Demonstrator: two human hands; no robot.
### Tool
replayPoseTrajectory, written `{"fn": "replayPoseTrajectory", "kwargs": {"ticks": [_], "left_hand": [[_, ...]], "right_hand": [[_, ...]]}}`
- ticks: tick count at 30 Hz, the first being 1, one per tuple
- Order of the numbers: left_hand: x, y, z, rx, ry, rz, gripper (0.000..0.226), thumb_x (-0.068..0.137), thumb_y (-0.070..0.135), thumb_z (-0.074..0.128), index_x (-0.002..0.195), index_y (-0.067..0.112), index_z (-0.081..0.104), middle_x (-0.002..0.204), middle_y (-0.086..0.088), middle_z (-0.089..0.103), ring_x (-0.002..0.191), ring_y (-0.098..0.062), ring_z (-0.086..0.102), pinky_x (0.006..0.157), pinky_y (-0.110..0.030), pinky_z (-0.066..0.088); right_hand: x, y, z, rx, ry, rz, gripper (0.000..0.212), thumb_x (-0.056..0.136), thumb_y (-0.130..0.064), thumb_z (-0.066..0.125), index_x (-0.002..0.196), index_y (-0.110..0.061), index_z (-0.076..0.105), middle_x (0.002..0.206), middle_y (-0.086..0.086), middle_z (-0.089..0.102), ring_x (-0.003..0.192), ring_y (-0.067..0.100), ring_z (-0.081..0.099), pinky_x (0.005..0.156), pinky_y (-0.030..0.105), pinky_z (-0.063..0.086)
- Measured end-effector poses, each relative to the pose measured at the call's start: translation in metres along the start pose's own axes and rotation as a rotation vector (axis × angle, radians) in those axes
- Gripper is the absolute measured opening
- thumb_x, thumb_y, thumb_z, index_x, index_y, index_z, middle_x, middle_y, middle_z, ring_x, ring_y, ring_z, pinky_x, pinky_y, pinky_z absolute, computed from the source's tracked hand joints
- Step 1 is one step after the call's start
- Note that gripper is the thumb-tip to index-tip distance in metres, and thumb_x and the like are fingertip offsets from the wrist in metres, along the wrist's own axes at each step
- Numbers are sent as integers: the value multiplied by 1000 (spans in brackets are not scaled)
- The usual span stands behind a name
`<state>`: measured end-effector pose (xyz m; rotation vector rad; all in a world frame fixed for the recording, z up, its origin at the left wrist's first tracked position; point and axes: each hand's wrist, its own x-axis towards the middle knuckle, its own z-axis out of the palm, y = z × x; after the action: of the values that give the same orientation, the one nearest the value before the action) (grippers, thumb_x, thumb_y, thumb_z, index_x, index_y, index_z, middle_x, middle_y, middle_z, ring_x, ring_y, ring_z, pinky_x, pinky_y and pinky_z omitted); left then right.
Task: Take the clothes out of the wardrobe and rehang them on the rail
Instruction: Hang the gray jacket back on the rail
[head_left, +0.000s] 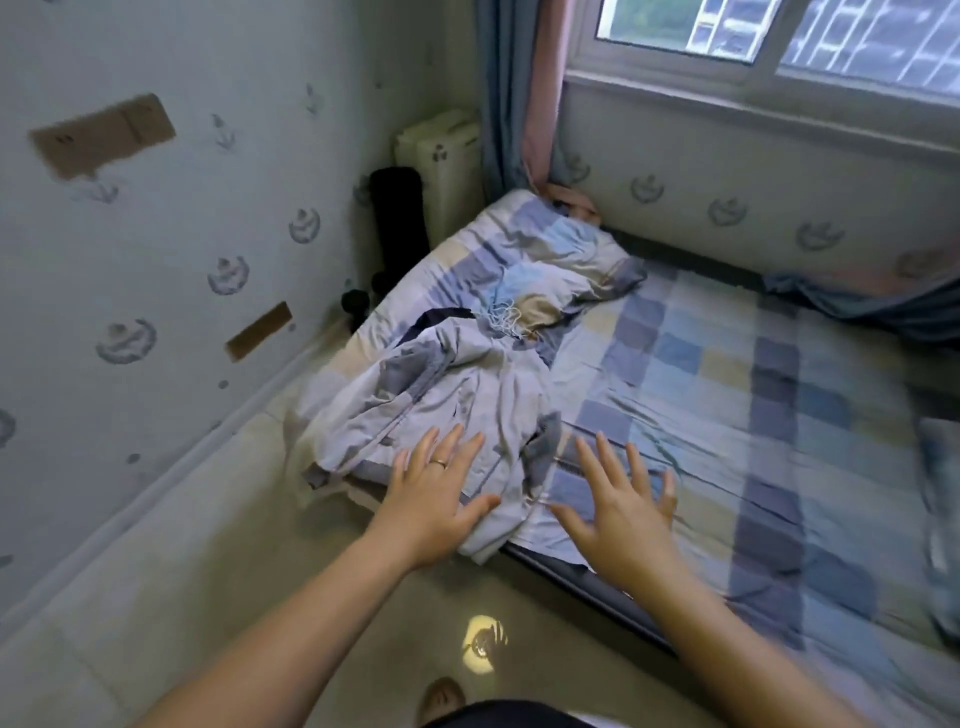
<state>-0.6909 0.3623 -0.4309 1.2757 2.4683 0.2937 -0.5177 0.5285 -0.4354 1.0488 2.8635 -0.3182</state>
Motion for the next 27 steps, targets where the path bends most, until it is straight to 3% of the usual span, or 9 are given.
{"fn": "replayPoseTrajectory", "kwargs": {"ticks": [3, 8, 10, 14, 20, 27], "left_hand": [[37, -11, -7, -25, -22, 53, 74, 95, 67, 30, 157, 38, 3, 167, 8, -4, 152, -16, -11, 122, -48, -1], [97, -29, -15, -60, -34, 84, 71, 97, 66, 31, 157, 38, 4, 167, 9, -3, 152, -15, -10, 122, -47, 0], [123, -37, -18, -56, -50, 78, 71, 97, 66, 29, 157, 38, 3, 167, 10, -4, 152, -15, -10, 122, -47, 0], [176, -53, -22, -46, -67, 34, 82, 85, 75, 14, 158, 39, 4, 166, 11, -2, 153, -16, -8, 123, -46, 2], [248, -72, -22, -43, -153, -54, 68, 98, 65, 30, 157, 39, 7, 167, 9, 4, 153, -18, -4, 122, -45, 5], [330, -91, -24, -48, -227, -57, 66, 100, 61, 33, 157, 37, 12, 166, 8, 7, 153, -18, -2, 122, -45, 6]], "right_hand": [[20, -7, 2, 17, -6, 80, 92, 70, -78, -1, 153, -41, -6, 163, -12, -9, 149, 21, -15, 115, 55, -12], [64, -12, 5, 25, -41, 178, 96, 65, -75, -5, 153, -40, -6, 162, -12, -14, 149, 20, -16, 115, 55, -13], [88, -12, 7, 37, -66, 199, 91, 70, -77, 1, 153, -40, -8, 162, -12, -14, 149, 20, -15, 115, 56, -12], [142, -9, 16, 53, -111, 203, 78, 92, -69, 29, 153, -40, -9, 163, -11, -12, 149, 21, -15, 115, 58, -11], [222, 2, 20, 112, -180, 206, 76, 93, -64, 34, 153, -41, -7, 163, -13, -9, 150, 21, -13, 115, 57, -10], [310, 0, 26, 119, -246, 193, 76, 94, -63, 34, 154, -38, -6, 163, -14, -9, 149, 20, -14, 116, 58, -7]]}}
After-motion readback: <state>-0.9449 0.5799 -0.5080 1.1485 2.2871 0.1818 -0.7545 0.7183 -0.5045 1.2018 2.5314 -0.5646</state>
